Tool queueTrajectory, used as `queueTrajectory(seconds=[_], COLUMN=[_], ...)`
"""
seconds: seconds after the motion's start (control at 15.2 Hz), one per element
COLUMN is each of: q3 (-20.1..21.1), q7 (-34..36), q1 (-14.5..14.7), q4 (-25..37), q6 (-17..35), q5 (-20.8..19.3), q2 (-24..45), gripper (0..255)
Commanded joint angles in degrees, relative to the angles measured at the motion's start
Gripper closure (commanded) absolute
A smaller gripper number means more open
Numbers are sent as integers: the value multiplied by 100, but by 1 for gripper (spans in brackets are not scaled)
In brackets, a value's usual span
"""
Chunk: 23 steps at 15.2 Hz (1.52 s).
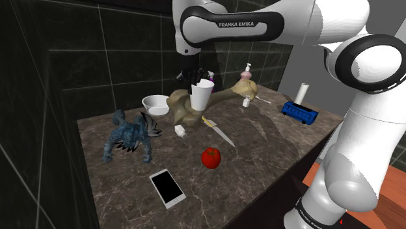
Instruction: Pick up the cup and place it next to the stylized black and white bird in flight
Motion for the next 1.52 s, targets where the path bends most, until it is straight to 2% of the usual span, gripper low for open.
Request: queueTrajectory(seconds=[0.0,1.45], q3=[-7,-41], q7=[22,368], q1=[-13,-51], q4=[-201,-1711], q6=[169,1780], q5=[3,-118], q2=[-37,99], gripper=[255,255])
